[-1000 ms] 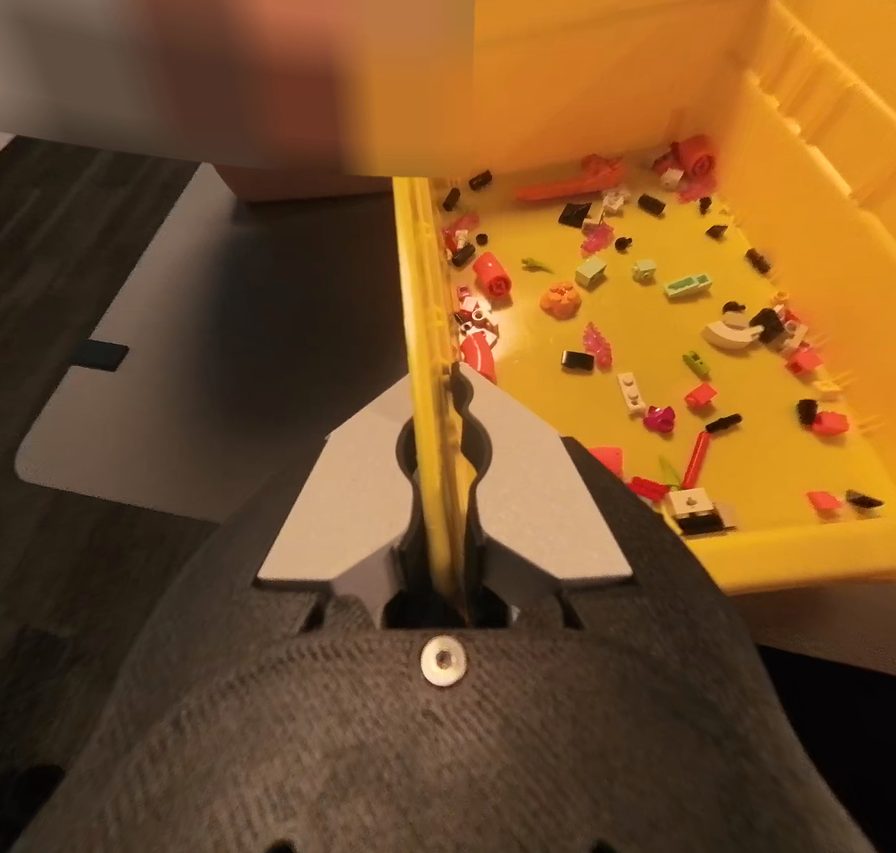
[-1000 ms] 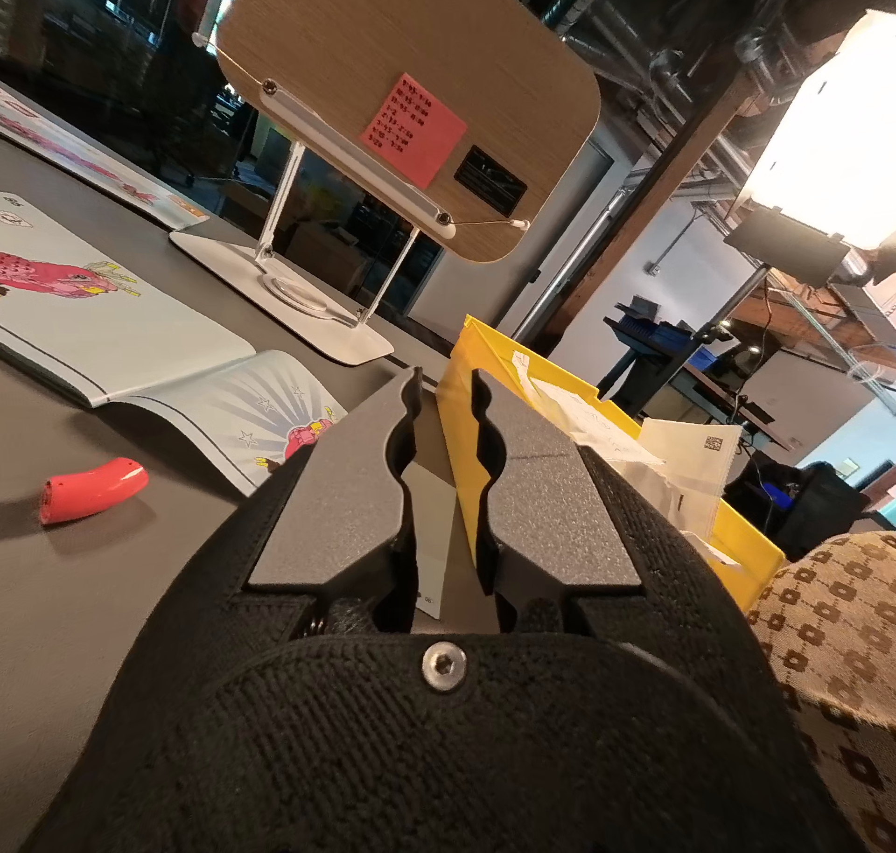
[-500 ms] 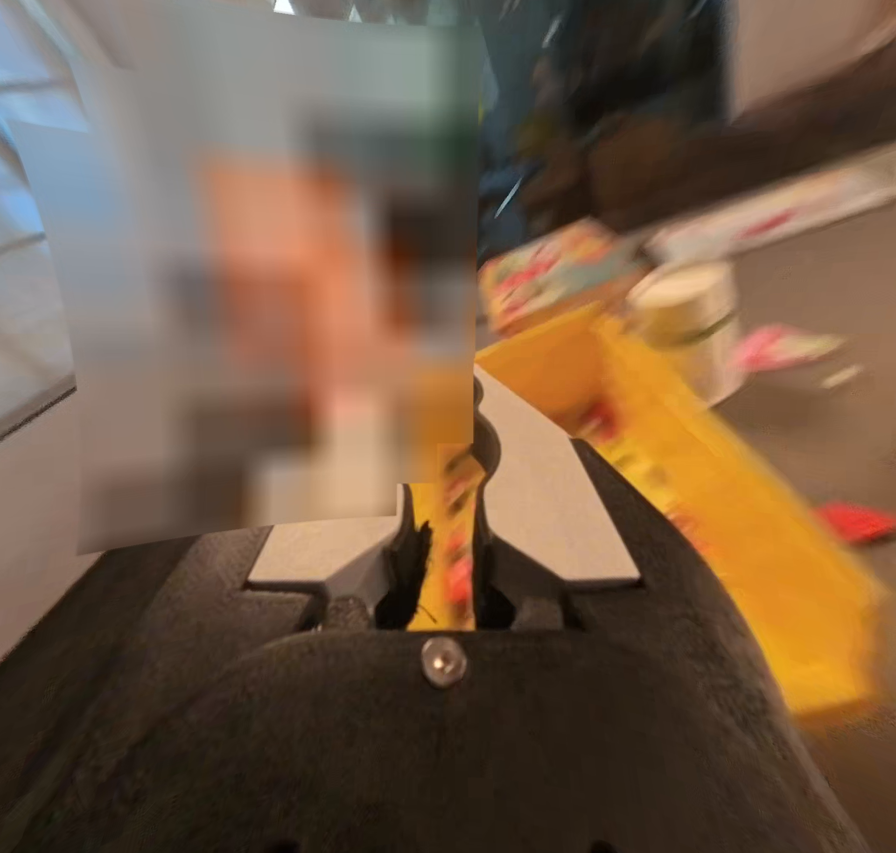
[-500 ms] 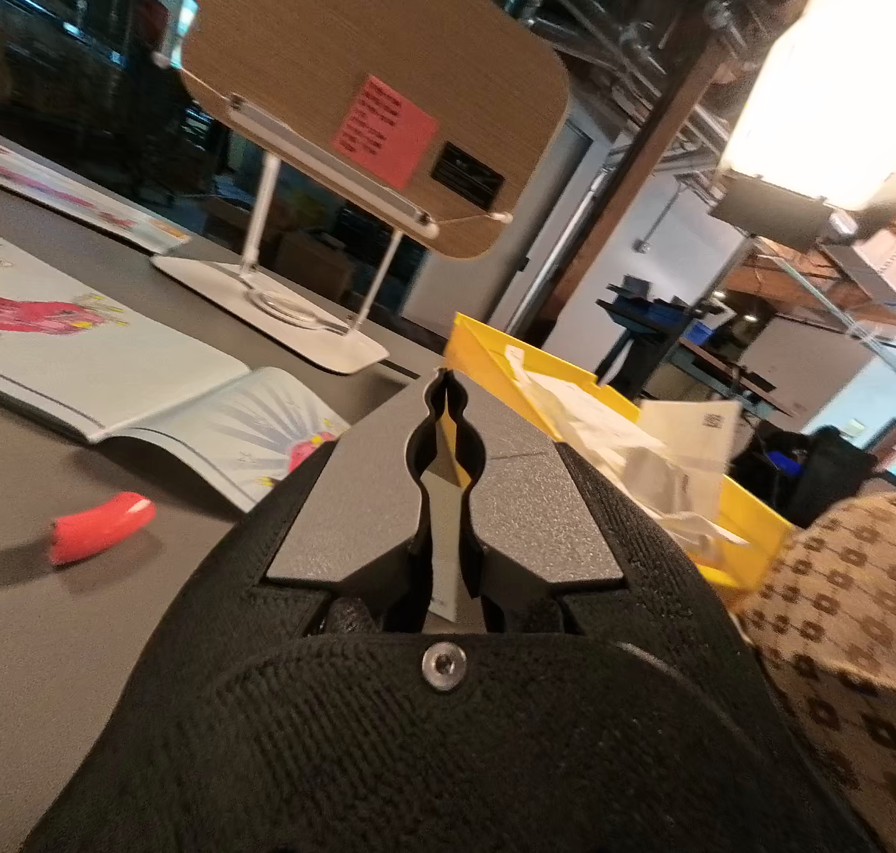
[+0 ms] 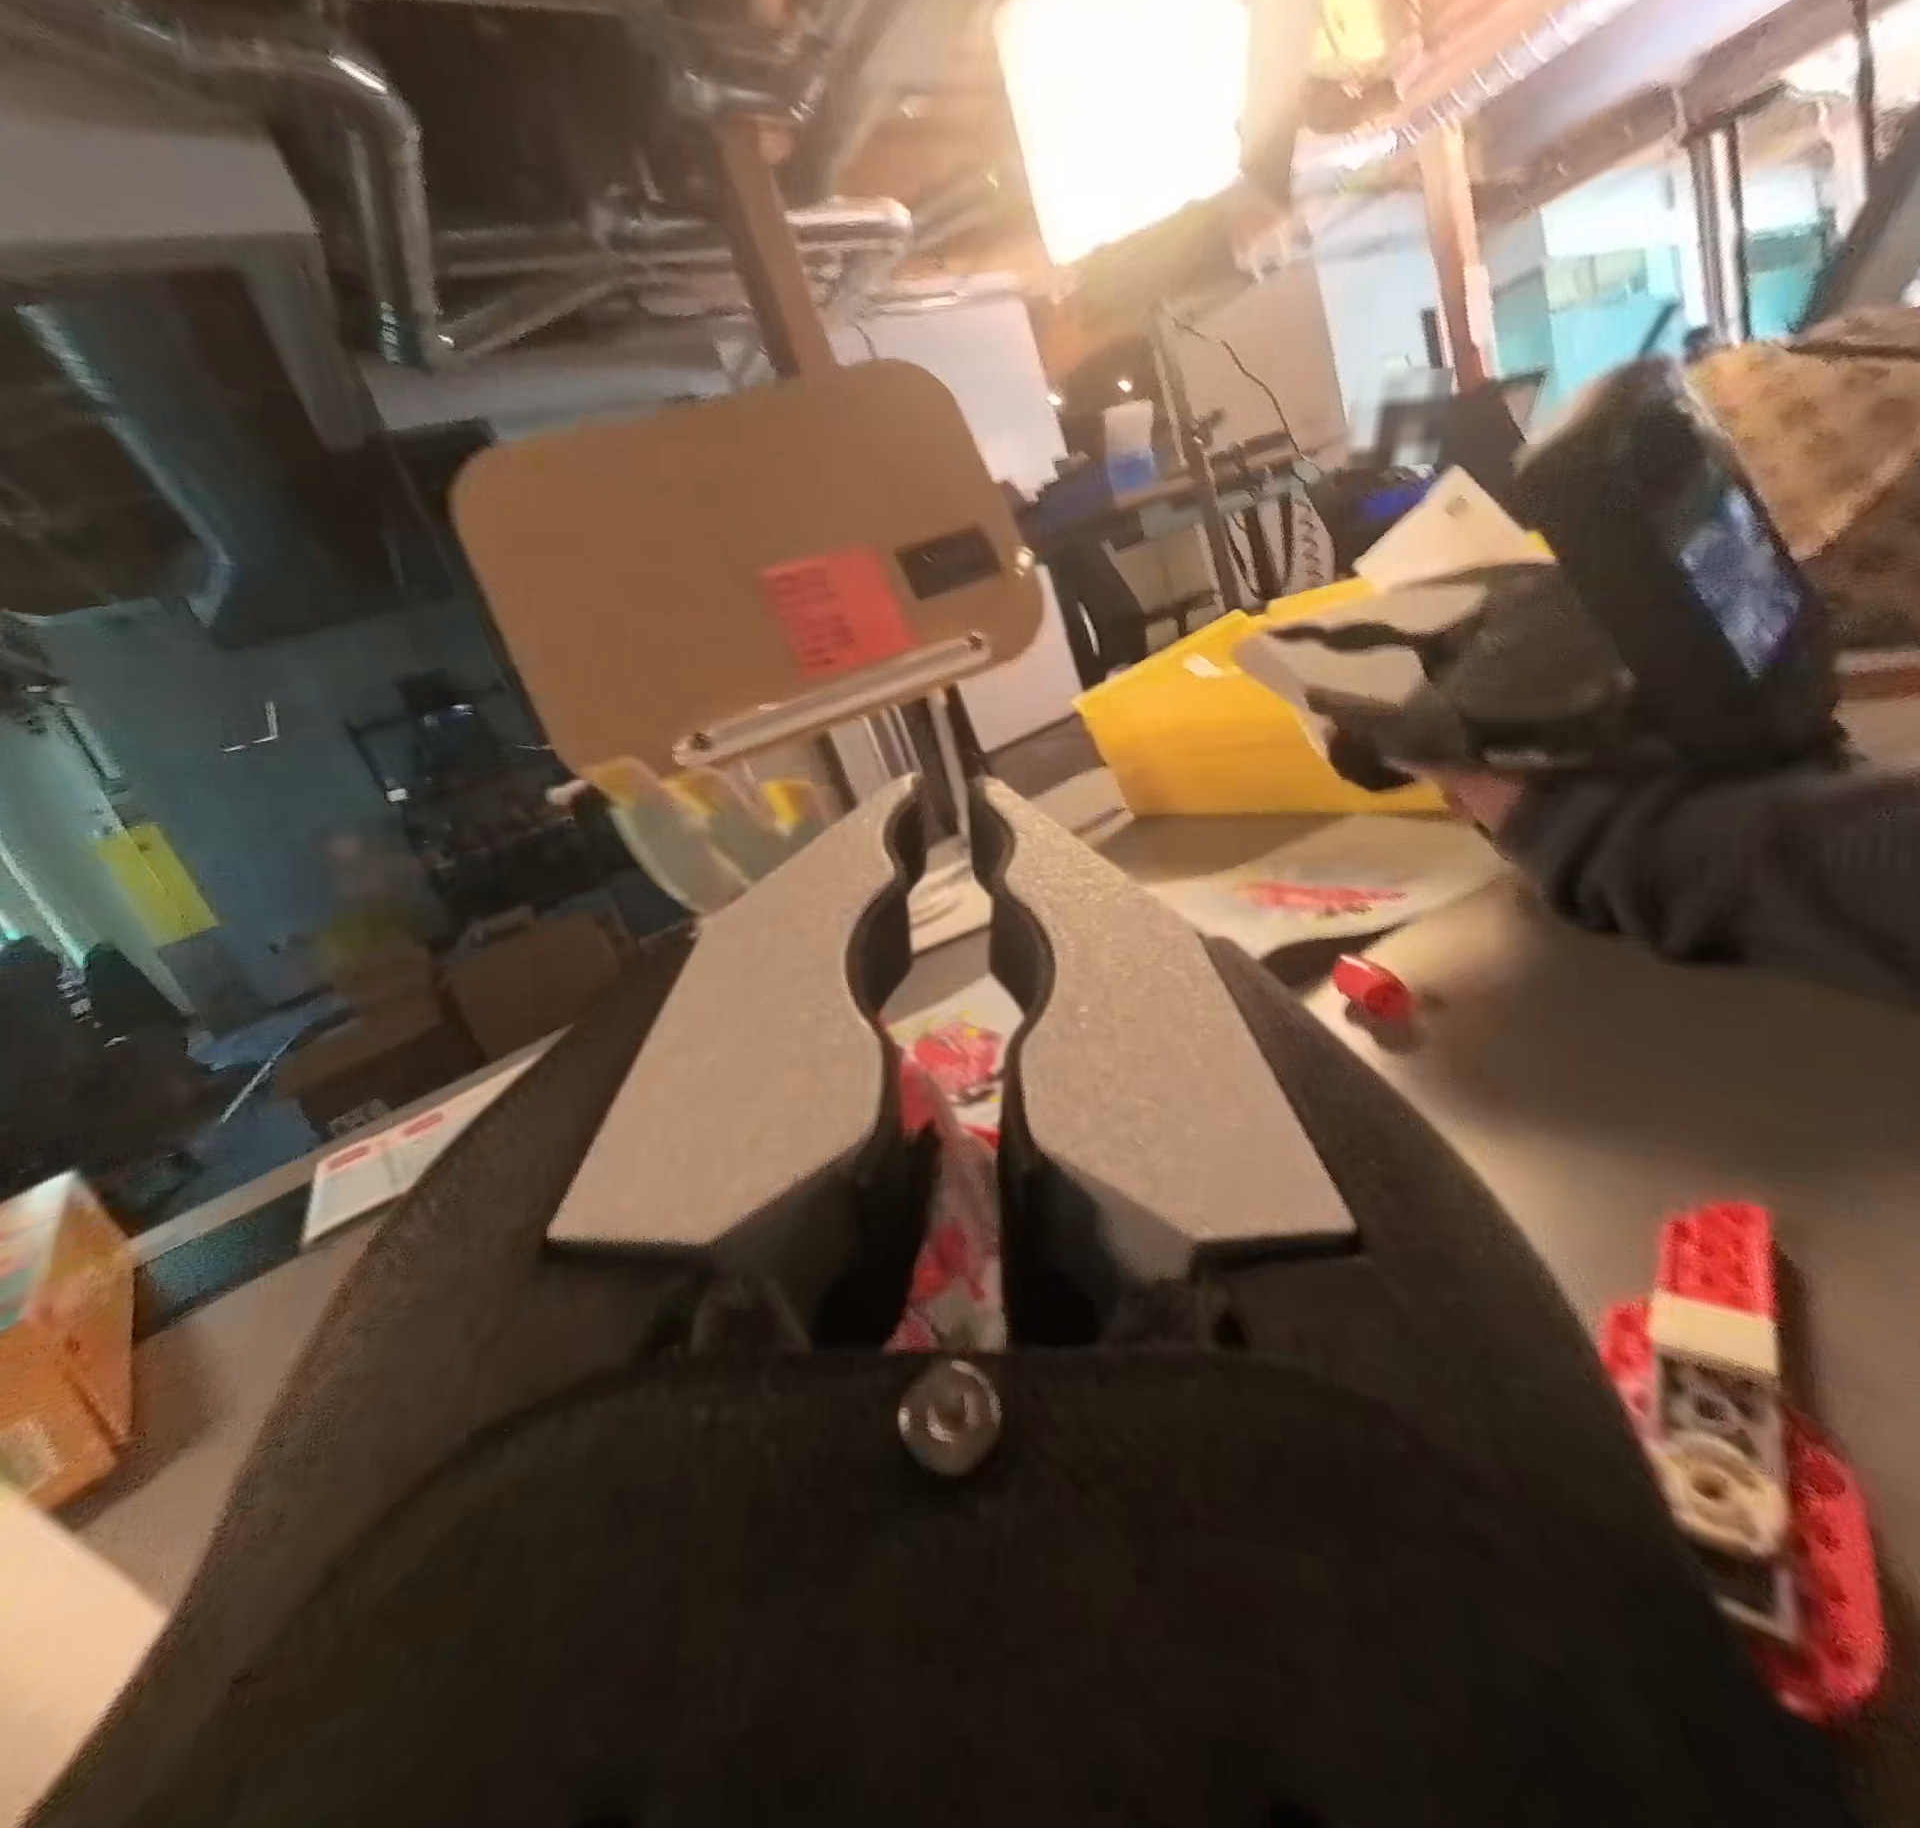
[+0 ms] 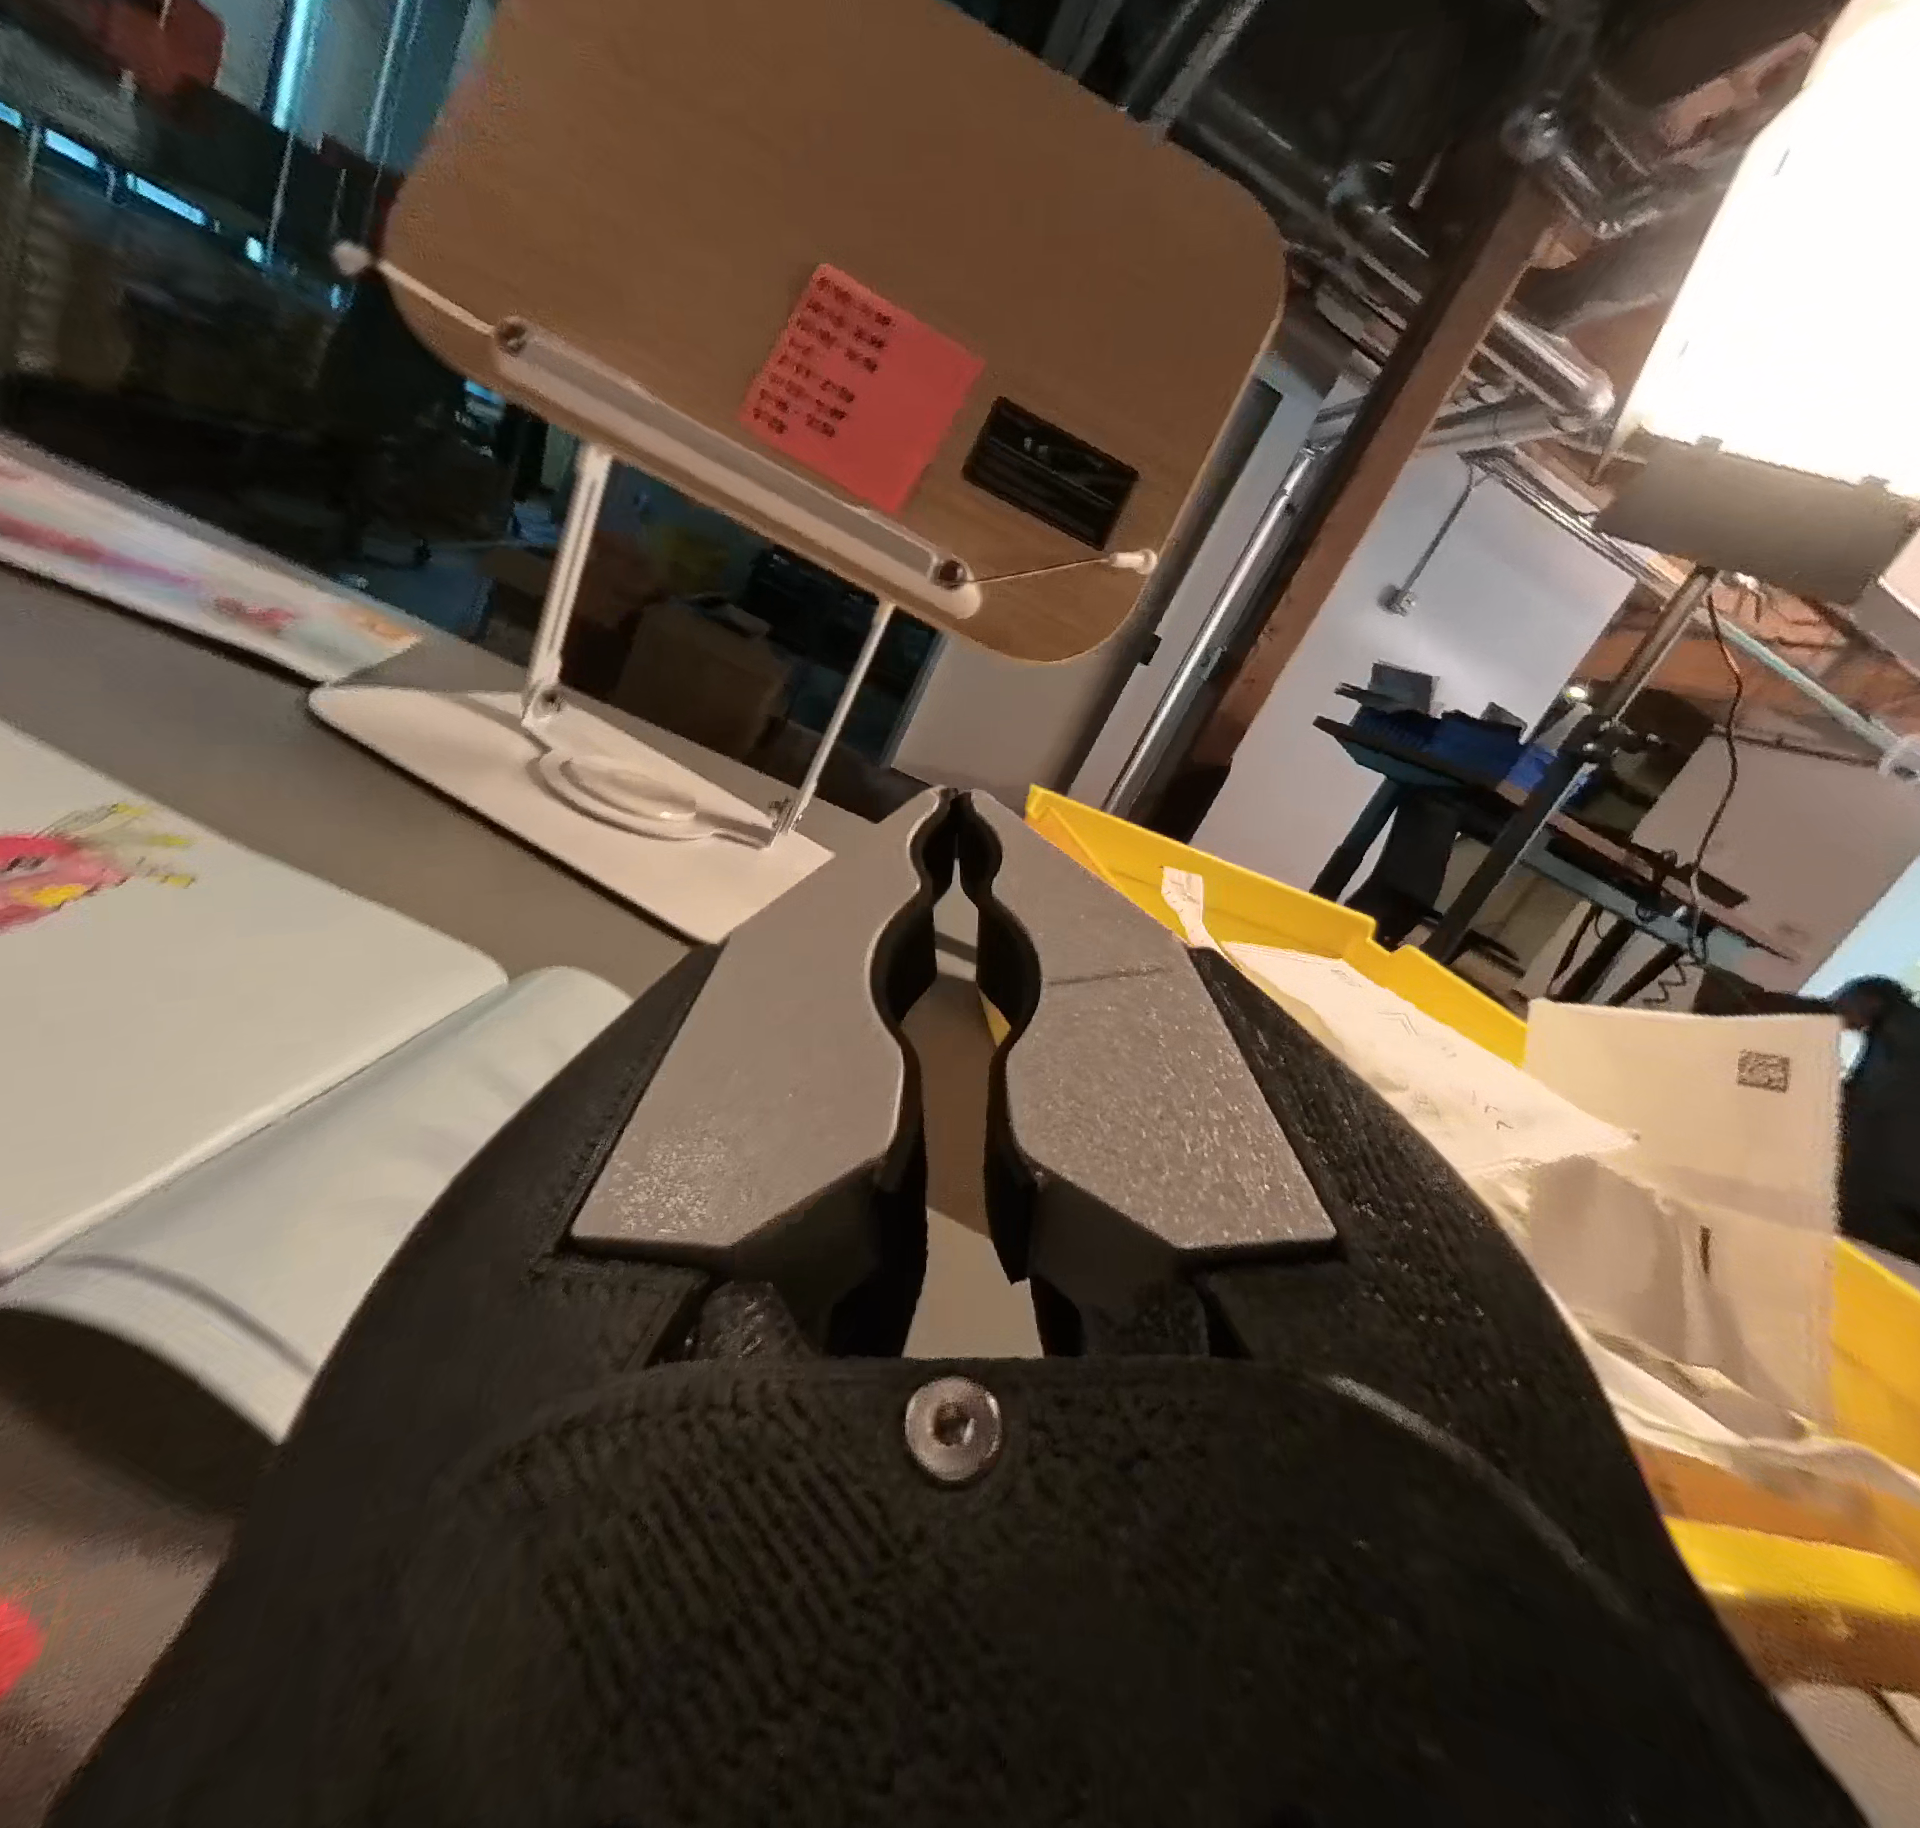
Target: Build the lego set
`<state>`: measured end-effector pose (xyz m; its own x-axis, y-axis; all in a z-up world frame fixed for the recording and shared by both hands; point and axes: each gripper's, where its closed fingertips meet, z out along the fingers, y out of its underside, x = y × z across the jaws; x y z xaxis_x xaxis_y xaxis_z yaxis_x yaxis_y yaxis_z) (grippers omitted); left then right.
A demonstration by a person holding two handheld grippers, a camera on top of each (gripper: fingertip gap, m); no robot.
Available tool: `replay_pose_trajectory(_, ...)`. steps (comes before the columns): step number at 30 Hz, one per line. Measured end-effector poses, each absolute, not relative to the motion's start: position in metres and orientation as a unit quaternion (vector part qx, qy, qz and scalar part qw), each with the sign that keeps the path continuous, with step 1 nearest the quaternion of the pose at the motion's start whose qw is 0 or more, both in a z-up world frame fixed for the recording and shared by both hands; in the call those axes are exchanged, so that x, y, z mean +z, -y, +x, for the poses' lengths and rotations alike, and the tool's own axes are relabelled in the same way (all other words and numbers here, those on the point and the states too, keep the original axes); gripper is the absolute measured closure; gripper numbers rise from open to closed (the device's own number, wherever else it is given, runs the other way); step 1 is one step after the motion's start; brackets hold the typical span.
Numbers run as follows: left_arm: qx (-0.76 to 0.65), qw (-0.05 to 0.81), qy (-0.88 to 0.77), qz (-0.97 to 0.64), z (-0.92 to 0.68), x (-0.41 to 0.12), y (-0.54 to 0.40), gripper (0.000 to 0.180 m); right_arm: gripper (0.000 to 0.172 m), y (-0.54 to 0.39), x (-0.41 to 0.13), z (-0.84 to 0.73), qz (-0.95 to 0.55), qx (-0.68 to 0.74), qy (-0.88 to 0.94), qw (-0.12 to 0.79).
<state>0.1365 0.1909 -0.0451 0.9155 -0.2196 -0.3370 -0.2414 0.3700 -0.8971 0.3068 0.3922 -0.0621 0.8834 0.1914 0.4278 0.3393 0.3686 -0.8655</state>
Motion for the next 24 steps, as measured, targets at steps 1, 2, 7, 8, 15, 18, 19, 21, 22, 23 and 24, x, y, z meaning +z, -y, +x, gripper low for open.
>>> replay_pose_trajectory(1,0.001,0.797,-0.219,-0.562,0.143,-0.051,-0.189,0.175,0.172,-0.394,-0.060,0.309,-0.559,-0.029,0.225,0.797)
replay_pose_trajectory(2,-0.006,0.795,-0.238,-0.559,0.149,-0.055,-0.184,0.175,0.172,-0.394,-0.058,0.311,-0.560,-0.005,0.214,0.800)
replay_pose_trajectory(7,0.003,0.777,-0.240,-0.582,0.143,-0.067,-0.193,0.176,0.172,-0.394,-0.058,0.325,-0.578,0.087,0.159,0.796)
replay_pose_trajectory(8,0.000,0.774,-0.228,-0.591,0.138,-0.068,-0.197,0.176,0.172,-0.395,-0.058,0.328,-0.579,0.089,0.152,0.796)
replay_pose_trajectory(15,-0.050,0.774,-0.189,-0.602,0.126,-0.066,-0.198,0.180,0.172,-0.394,-0.060,0.325,-0.583,0.087,0.156,0.792)
replay_pose_trajectory(18,-0.046,0.773,-0.169,-0.610,0.118,-0.067,-0.201,0.180,0.172,-0.395,-0.062,0.328,-0.589,0.095,0.145,0.790)
replay_pose_trajectory(19,-0.039,0.770,-0.156,-0.617,0.113,-0.068,-0.203,0.180,0.172,-0.396,-0.063,0.328,-0.592,0.095,0.143,0.787)
replay_pose_trajectory(21,-0.041,0.770,-0.146,-0.620,0.108,-0.068,-0.204,0.180,0.172,-0.397,-0.064,0.326,-0.593,0.094,0.148,0.786)
replay_pose_trajectory(22,-0.044,0.772,-0.143,-0.618,0.107,-0.067,-0.204,0.180,0.172,-0.396,-0.064,0.325,-0.592,0.093,0.151,0.786)
replay_pose_trajectory(23,-0.046,0.774,-0.141,-0.616,0.107,-0.066,-0.203,0.180,0.172,-0.396,-0.064,0.324,-0.591,0.092,0.155,0.786)
replay_pose_trajectory(24,-0.051,0.774,-0.142,-0.614,0.107,-0.065,-0.203,0.180,0.172,-0.395,-0.064,0.322,-0.590,0.094,0.159,0.786)
